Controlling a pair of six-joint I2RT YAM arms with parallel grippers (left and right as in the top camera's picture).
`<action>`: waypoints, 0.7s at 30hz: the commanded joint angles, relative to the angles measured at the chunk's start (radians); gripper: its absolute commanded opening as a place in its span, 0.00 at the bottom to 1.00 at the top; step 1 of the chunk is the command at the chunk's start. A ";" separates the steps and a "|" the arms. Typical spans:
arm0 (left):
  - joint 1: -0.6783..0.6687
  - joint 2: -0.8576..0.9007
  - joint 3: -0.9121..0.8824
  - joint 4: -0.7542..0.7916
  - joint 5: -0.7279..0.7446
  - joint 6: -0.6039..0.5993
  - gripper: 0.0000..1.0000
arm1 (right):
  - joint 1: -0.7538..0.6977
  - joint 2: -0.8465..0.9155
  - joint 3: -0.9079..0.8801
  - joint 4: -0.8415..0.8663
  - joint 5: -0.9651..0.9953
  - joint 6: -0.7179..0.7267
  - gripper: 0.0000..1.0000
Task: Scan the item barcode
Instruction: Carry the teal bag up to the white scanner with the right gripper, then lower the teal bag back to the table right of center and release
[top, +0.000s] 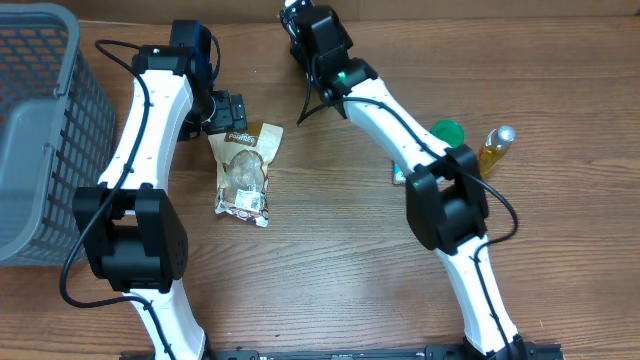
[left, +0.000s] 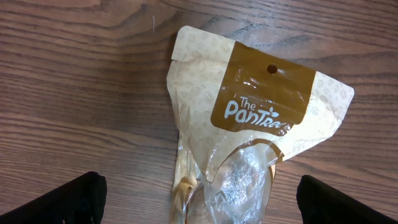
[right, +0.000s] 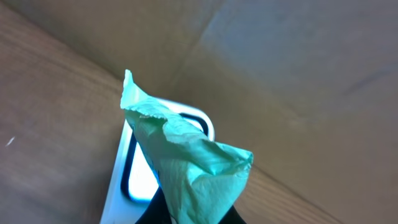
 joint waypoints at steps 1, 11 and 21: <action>-0.003 0.001 0.014 0.001 -0.008 0.014 0.99 | -0.004 -0.206 0.008 -0.134 -0.008 0.019 0.05; -0.003 0.001 0.014 0.001 -0.008 0.014 1.00 | -0.056 -0.282 -0.031 -0.857 -0.451 0.208 0.06; -0.003 0.001 0.014 0.001 -0.008 0.014 1.00 | -0.082 -0.282 -0.275 -0.964 -0.472 0.336 0.05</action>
